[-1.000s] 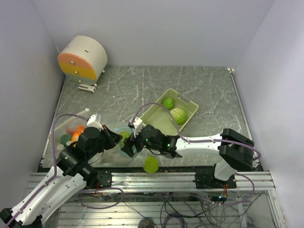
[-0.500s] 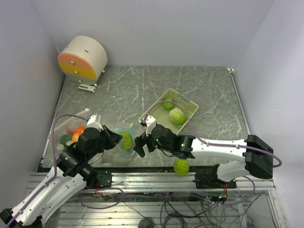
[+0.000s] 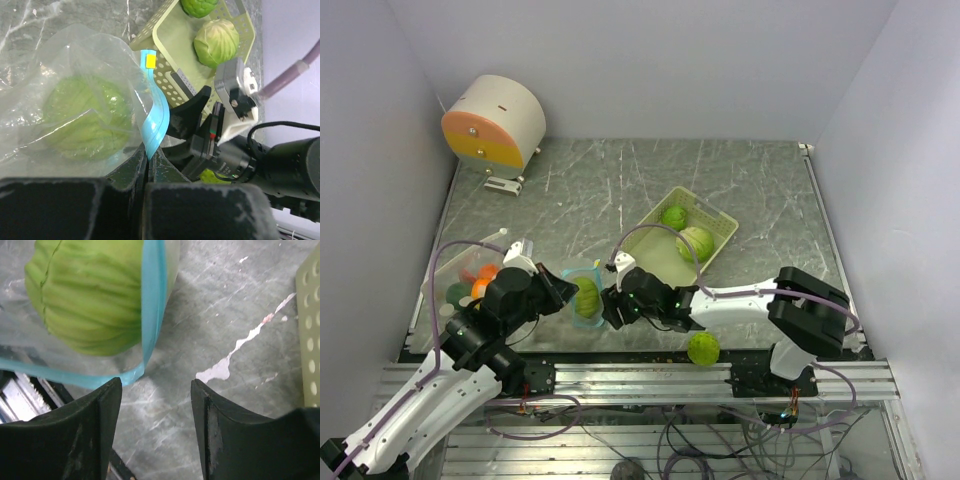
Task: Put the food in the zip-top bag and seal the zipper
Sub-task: Adjust the zipper food storage bag at the center of the board.
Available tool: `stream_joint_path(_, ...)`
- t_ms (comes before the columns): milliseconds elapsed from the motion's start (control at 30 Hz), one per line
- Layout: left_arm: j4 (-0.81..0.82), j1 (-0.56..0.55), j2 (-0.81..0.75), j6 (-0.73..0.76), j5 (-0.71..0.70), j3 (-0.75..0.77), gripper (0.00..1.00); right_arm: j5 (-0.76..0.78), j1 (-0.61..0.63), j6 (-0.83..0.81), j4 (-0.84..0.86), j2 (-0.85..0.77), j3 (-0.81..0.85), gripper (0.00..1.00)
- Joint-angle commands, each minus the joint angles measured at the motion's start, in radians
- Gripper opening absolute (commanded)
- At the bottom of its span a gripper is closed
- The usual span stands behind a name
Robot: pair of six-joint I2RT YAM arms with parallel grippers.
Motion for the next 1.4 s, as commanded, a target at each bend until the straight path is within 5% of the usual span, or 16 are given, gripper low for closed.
stream_joint_path(0, 0.022, -0.006, 0.003, 0.021, 0.022, 0.051, 0.07, -0.022, -0.030, 0.015, 0.143, 0.042, 0.022, 0.56)
stream_joint_path(567, 0.017, -0.005, -0.017, -0.001, 0.033, 0.033, 0.07, -0.098, -0.055, 0.024, 0.333, 0.173, 0.023, 0.45)
stream_joint_path(700, 0.026, -0.005, -0.020, -0.005, 0.038, 0.035, 0.07, -0.123, -0.058, 0.020, 0.387, 0.192, 0.016, 0.29)
stream_joint_path(800, 0.031, -0.004, -0.030, -0.005, 0.037, 0.041, 0.07, -0.146, -0.066, 0.021, 0.396, 0.192, 0.017, 0.00)
stream_joint_path(933, -0.009, -0.006, -0.038, 0.010, -0.001, 0.067, 0.07, -0.066, -0.068, 0.010, 0.296, 0.099, 0.022, 0.00)
stream_joint_path(1133, -0.182, -0.006, 0.008, 0.057, -0.136, 0.183, 0.07, 0.077, -0.068, -0.064, -0.079, -0.135, 0.153, 0.00)
stream_joint_path(1367, -0.355, -0.006, 0.050, 0.078, -0.364, 0.289, 0.07, -0.097, -0.075, -0.152, -0.338, -0.251, 0.383, 0.00)
